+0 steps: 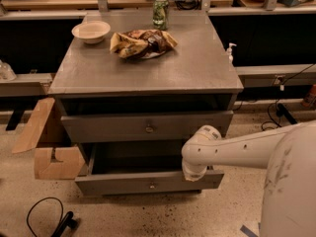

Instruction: Open middle drawer

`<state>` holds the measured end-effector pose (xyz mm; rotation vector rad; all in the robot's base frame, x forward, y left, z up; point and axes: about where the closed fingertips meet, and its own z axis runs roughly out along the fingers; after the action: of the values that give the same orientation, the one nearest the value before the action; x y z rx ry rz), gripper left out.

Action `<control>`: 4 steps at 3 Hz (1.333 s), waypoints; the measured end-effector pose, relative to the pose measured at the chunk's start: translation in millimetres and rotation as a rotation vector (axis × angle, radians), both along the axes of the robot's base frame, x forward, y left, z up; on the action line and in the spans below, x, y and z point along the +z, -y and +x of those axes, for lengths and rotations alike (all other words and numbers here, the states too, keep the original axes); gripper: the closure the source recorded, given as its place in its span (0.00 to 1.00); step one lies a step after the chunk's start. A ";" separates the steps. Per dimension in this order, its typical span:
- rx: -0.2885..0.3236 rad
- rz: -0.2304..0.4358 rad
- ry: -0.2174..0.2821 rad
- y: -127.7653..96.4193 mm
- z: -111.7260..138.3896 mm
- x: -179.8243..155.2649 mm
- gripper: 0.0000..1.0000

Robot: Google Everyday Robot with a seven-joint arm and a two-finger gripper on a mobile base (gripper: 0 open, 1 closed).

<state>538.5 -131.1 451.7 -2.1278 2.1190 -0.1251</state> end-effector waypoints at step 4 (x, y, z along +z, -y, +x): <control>-0.007 0.018 -0.014 -0.1 -1.7 -11.8 0.00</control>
Offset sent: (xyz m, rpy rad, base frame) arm -0.0008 -0.0001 -0.0010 -0.0004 0.0022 0.0002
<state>536.7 -131.0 439.9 -2.1178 2.1266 -0.0923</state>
